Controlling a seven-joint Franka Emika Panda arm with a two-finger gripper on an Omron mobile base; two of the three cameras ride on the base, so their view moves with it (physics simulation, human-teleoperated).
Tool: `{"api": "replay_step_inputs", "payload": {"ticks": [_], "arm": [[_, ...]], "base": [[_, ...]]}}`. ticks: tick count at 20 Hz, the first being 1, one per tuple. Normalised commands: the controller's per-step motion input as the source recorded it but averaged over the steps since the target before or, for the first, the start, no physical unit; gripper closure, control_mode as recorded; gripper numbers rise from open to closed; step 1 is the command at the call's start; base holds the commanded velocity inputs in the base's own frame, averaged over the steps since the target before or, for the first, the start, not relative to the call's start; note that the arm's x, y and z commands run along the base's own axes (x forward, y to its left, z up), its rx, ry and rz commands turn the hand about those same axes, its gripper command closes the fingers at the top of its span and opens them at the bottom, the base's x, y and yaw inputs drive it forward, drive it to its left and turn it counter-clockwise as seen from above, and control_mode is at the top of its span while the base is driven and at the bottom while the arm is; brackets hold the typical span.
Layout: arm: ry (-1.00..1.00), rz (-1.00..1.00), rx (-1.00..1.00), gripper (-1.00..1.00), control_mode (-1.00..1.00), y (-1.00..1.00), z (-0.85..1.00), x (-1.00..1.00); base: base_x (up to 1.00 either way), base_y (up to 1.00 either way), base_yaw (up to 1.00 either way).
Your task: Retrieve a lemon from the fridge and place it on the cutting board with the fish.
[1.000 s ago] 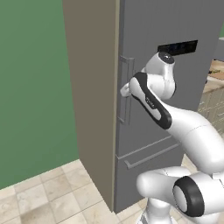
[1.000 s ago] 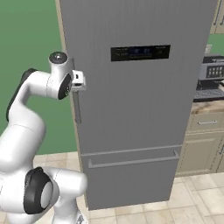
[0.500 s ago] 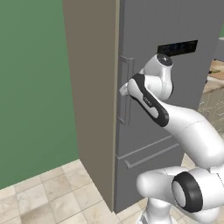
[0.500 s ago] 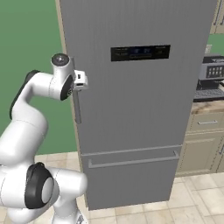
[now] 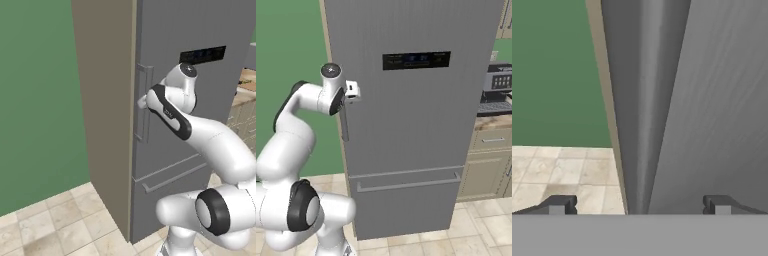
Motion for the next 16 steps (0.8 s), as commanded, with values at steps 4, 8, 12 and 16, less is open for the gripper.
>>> {"api": "replay_step_inputs", "payload": {"ticks": [4,8,12,16], "arm": [[-0.01,0.0,0.0,-1.0,-1.0,0.0,-0.15,0.38],[-0.01,0.0,0.0,-1.0,-1.0,0.0,-0.13,0.24],[-0.05,0.0,0.0,-1.0,-1.0,0.03,-0.16,0.26],[-0.05,0.0,0.0,-1.0,-1.0,0.01,-0.12,0.28]], "base": [[0.0,0.0,0.0],[0.0,0.0,0.0],[0.0,0.0,0.0],[0.0,0.0,0.0]]}}
